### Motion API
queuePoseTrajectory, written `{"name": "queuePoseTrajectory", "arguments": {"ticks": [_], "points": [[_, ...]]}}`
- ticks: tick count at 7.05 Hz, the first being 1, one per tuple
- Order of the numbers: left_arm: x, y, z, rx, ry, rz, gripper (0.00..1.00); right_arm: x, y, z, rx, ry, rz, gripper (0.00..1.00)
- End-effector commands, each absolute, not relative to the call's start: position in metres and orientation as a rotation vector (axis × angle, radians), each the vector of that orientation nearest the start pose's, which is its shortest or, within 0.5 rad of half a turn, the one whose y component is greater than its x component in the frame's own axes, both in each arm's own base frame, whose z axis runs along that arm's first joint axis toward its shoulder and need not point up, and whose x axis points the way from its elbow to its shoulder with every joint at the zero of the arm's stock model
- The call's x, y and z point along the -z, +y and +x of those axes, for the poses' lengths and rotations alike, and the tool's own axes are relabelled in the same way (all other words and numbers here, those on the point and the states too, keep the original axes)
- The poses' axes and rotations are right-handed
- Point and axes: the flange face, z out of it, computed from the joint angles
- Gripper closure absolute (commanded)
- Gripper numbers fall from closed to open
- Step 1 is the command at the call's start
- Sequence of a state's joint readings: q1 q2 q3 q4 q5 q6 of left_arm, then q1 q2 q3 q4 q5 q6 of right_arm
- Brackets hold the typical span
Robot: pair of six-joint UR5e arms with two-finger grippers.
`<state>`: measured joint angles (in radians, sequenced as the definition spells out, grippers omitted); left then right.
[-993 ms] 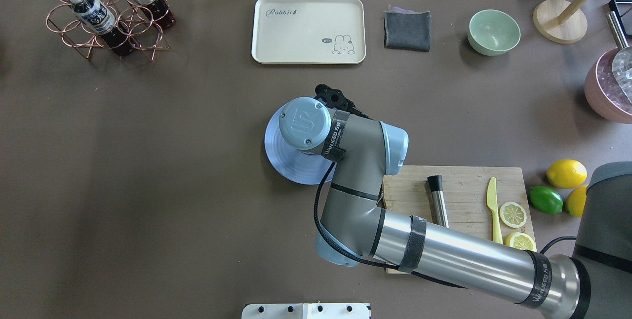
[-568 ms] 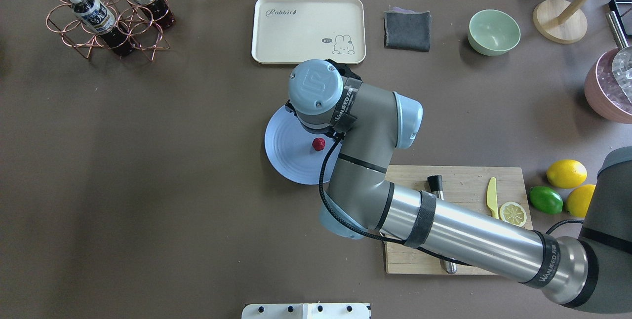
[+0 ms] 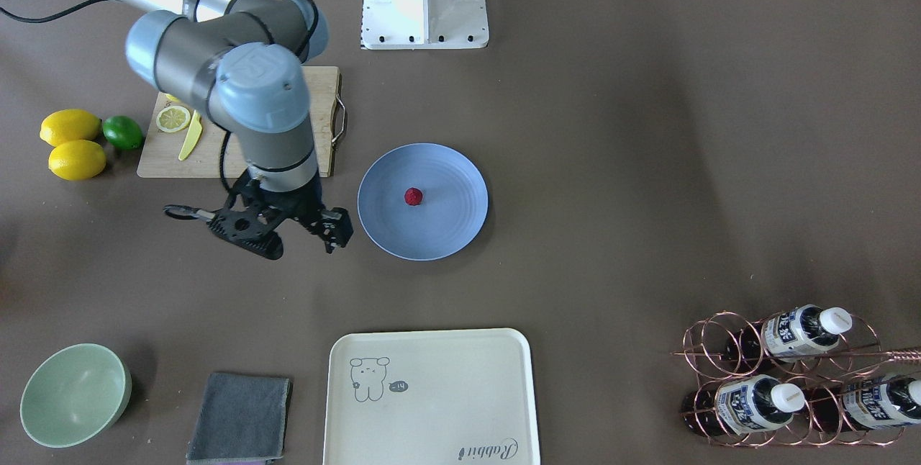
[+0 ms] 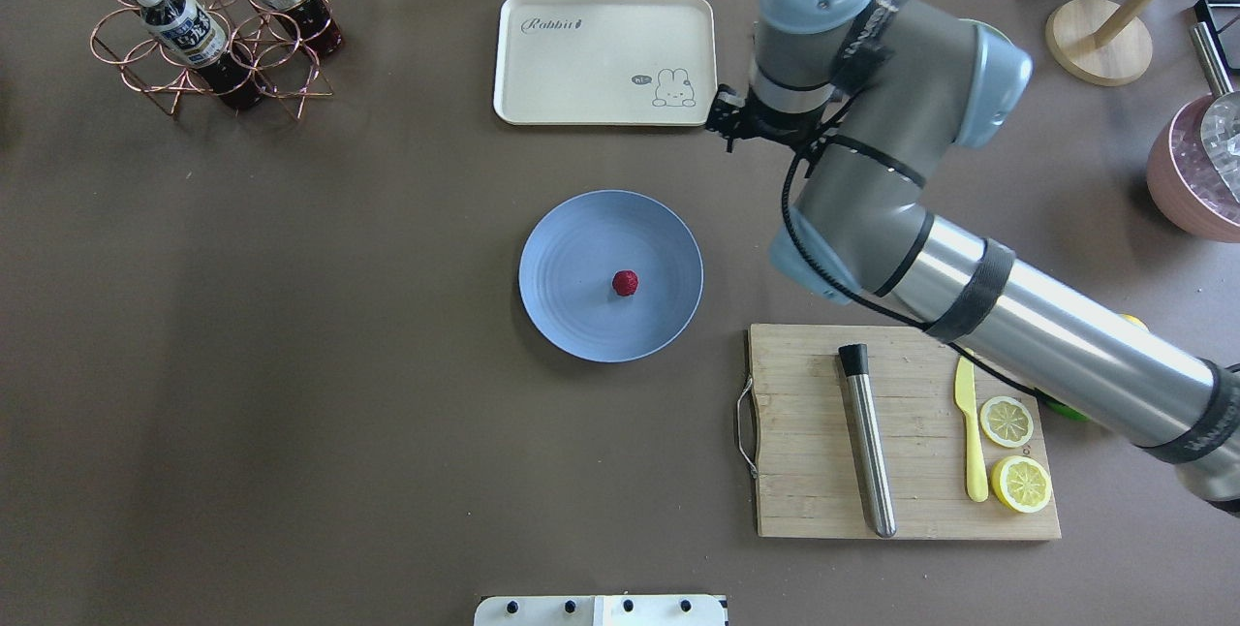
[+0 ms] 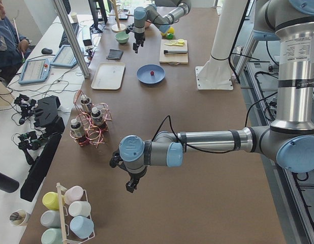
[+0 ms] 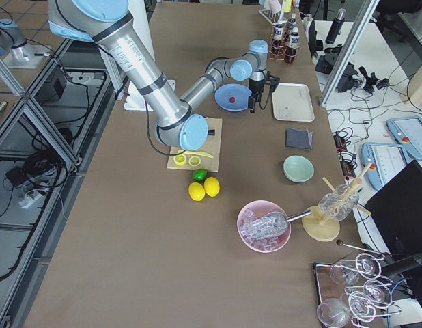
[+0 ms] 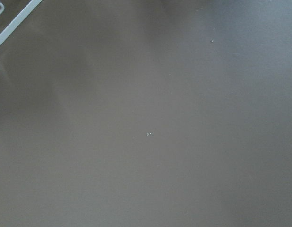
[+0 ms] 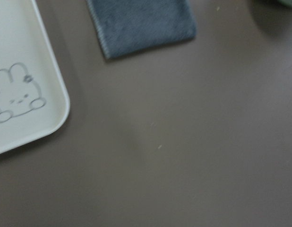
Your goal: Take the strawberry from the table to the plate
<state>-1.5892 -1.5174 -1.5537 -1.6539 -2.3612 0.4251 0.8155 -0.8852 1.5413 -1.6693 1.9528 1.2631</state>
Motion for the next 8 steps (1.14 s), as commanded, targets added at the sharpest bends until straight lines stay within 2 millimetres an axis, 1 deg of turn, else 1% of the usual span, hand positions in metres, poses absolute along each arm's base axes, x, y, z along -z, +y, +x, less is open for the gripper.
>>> {"name": "queuePoseTrajectory", "arguments": {"ticks": [1, 2, 3, 5, 6, 7, 8], "points": [[-0.691, -0.460, -0.072, -0.389, 0.759, 0.172, 0.02, -0.390, -0.597, -0.277, -0.147, -0.611, 0.038, 0.00], [-0.693, -0.458, -0.072, -0.388, 0.759, 0.171, 0.02, -0.433, -0.575, -0.211, -0.047, -0.619, 0.043, 0.00], [-0.693, -0.459, -0.072, -0.388, 0.759, 0.171, 0.02, -0.470, -0.552, -0.157, 0.019, -0.619, 0.044, 0.00], [-0.693, -0.459, -0.072, -0.387, 0.760, 0.168, 0.02, -0.542, -0.526, -0.058, 0.142, -0.619, 0.048, 0.00], [-0.692, -0.460, -0.072, -0.387, 0.760, 0.168, 0.02, -0.573, -0.512, -0.010, 0.183, -0.627, 0.056, 0.00], [-0.693, -0.459, -0.072, -0.383, 0.762, 0.164, 0.02, -0.607, -0.499, 0.031, 0.226, -0.643, 0.059, 0.00], [-0.692, -0.461, -0.072, -0.382, 0.761, 0.161, 0.02, -0.638, -0.486, 0.060, 0.250, -0.656, 0.052, 0.00]]}}
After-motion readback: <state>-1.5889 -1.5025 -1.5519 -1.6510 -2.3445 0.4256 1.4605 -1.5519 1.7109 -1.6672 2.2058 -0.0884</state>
